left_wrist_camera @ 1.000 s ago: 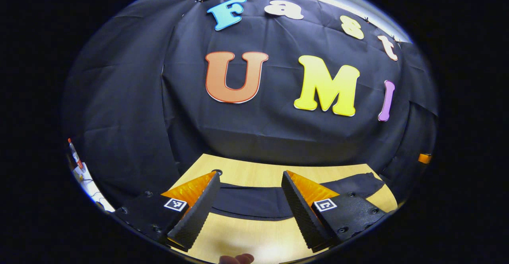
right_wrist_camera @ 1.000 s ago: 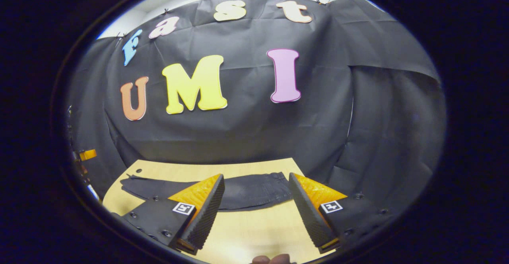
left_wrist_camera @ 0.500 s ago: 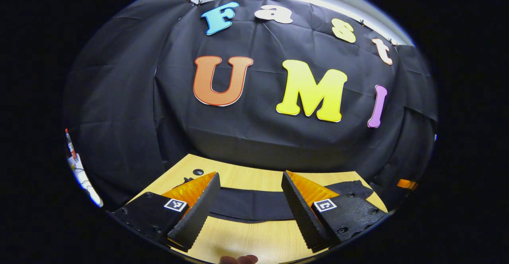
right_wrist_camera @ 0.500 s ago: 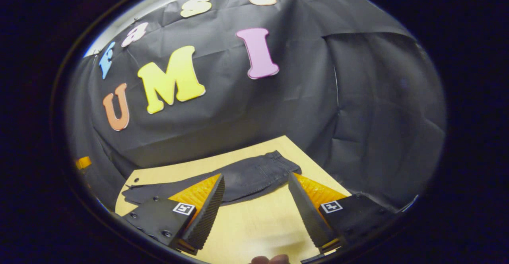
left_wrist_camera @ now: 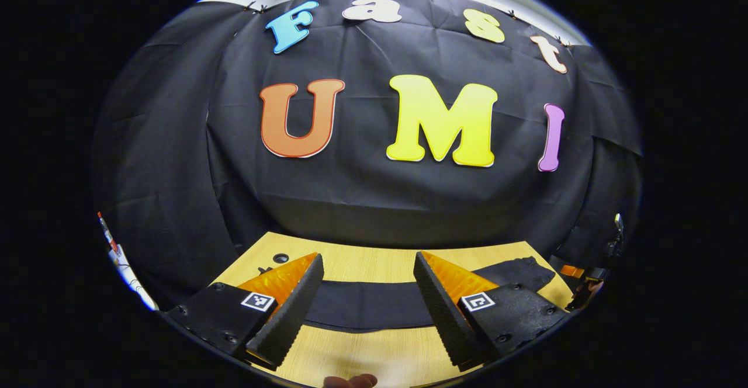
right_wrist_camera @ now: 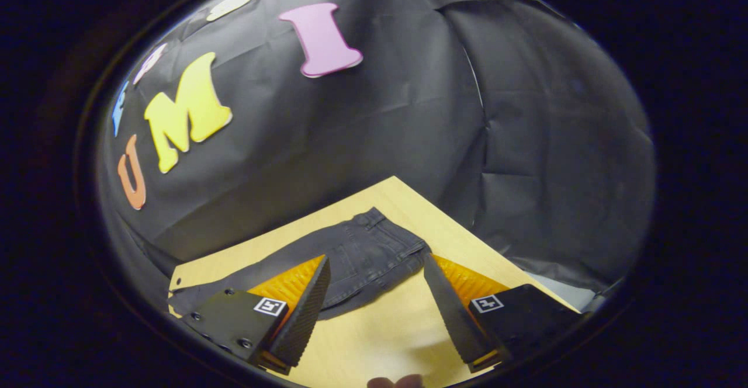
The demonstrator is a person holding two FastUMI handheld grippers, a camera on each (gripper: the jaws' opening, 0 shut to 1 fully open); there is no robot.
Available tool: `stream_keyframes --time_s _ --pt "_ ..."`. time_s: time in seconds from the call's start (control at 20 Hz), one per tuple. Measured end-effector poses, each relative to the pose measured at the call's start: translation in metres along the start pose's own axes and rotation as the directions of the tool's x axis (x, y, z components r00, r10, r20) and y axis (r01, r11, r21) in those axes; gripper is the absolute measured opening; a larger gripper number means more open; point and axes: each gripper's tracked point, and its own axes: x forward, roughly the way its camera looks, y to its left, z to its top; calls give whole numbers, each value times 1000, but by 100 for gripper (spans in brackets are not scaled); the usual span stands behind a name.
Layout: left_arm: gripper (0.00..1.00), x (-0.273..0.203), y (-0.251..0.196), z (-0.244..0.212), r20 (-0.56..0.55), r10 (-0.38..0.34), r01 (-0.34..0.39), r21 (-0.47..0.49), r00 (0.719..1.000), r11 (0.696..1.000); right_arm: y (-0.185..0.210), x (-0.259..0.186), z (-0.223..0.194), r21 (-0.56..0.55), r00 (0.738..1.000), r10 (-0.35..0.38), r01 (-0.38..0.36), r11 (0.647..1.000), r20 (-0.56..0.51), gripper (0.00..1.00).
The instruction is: Grasp the waist and the cuffs of the jeans and fold them to make the two legs overlap; first hold the waist and fold one-third of the jeans toward the cuffs, then hold the cuffs and fold the remaining one-third in the same direction to finish folding.
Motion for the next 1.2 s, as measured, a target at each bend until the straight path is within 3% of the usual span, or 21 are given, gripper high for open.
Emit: stream_keyframes --time_s 0.35,0.45,0.5,0.55,0.75,0.85,1.1,1.15,1.2 --pt "100 8 -4 -25 -76 72 -74 -36 995 997 -36 84 -16 106 995 -52 61 992 -83 98" --pt "100 9 -4 -29 -93 81 -85 -39 992 996 -37 96 -20 122 994 -47 59 991 -103 98" --pt "100 10 -4 -29 -95 85 -89 -33 992 996 -34 101 -22 125 994 -36 49 991 -106 93" --pt "100 13 -4 -29 -96 89 -92 -28 991 995 -32 104 -26 120 993 -29 43 992 -112 98" --pt "100 15 -2 -33 -114 92 -97 -42 989 994 -28 108 -33 106 990 -34 48 993 -134 96" --pt "100 15 2 -36 -121 96 -103 -56 988 993 -21 112 -39 84 988 -27 40 996 -151 80" --pt "100 12 16 -43 -144 114 -128 -93 983 987 -13 102 -35 117 983 -19 41 992 -183 28" --pt "100 10 16 -41 -137 109 -123 -92 985 988 -11 102 -35 123 982 -25 49 991 -189 20" --pt "100 9 18 -39 -129 105 -118 -92 986 989 -12 103 -35 113 980 -31 54 992 -195 19"
